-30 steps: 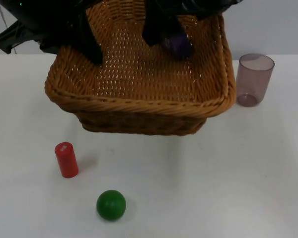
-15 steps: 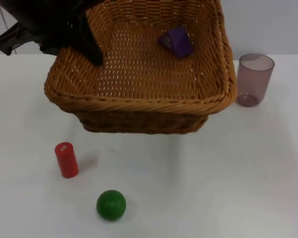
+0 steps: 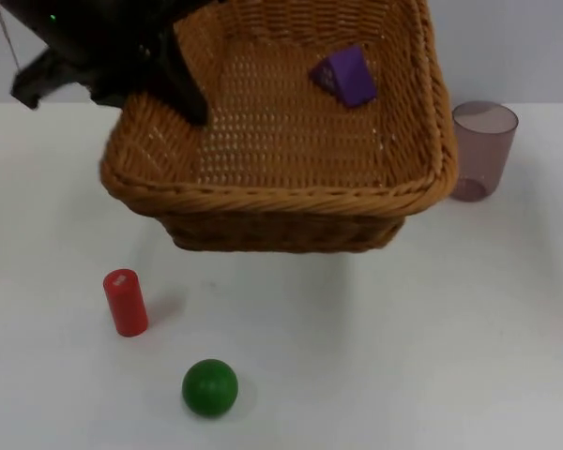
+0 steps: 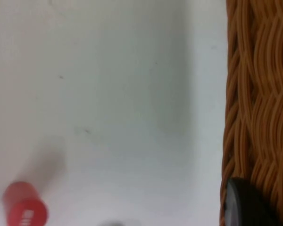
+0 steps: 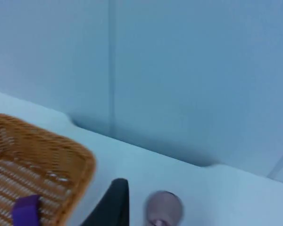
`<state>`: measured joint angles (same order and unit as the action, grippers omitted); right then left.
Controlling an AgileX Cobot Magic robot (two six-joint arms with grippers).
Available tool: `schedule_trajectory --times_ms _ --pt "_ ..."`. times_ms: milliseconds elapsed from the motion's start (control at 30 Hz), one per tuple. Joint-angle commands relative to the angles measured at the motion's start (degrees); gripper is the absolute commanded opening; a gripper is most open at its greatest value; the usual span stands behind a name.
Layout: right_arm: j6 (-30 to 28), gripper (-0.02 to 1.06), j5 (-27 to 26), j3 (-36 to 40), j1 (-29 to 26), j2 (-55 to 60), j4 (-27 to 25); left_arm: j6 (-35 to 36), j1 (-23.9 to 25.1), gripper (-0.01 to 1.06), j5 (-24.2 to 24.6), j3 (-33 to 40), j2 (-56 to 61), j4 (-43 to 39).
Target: Pick up the basket with the left hand and place the triangular block into the basket with the right hand.
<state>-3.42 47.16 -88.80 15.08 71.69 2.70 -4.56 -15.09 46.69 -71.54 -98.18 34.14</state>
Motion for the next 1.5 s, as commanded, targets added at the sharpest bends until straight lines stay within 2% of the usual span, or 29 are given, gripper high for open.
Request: schedule_trajectory --times_ms 0,133,267,400,533,667,800,867,933,1167,1333,1467 --pt "-0.30 1.04 2.35 -0.29 -1.75 -2.56 0.62 -1.22 -0.31 0.00 -1.63 -0.10 -1.25 4.80" --pt "-0.30 1.04 4.79 -0.29 -2.05 -5.02 2.11 -1.38 -0.31 0.00 -4.66 -0.10 -3.96 6.62" --pt "-0.30 1.04 6.63 0.06 -2.05 -6.96 2.35 -3.48 -0.31 0.00 -8.05 -0.10 -7.56 7.92" --pt "-0.30 1.04 8.58 0.57 -2.05 -8.48 3.28 -7.25 -0.31 0.00 -11.69 -0.10 -11.69 12.68" --pt "-0.30 1.04 10.48 0.70 -2.05 -9.00 3.55 -11.21 -0.31 0.00 -11.50 -0.10 -13.76 18.16" --pt "-0.30 1.04 10.86 0.70 -2.05 -9.32 3.67 -15.08 -0.45 0.00 -11.68 -0.10 -14.47 19.62" --pt "-0.42 1.04 10.86 0.70 -2.05 -9.31 3.67 -15.09 -0.45 0.00 -15.42 -0.10 -14.99 19.79" --pt "-0.42 1.04 10.86 0.70 -2.05 -9.31 3.67 -15.09 -0.45 0.00 -18.80 -0.21 -15.51 20.10" --pt "-0.40 1.04 10.86 0.70 -2.05 -9.31 4.19 -15.09 -0.45 0.00 -19.61 -0.21 -16.27 20.75" --pt "-0.40 1.04 10.96 0.70 -2.05 -9.31 4.62 -16.37 -0.45 0.00 -18.55 -0.21 -20.58 23.28" --pt "-0.40 1.04 10.96 0.70 -2.05 -9.31 4.62 -24.26 -0.45 0.00 -14.86 -1.85 -24.85 31.03" --pt "-0.40 1.04 11.29 0.70 -2.05 -9.31 4.62 -25.39 -0.45 0.00 -14.56 -3.57 -25.82 31.60"
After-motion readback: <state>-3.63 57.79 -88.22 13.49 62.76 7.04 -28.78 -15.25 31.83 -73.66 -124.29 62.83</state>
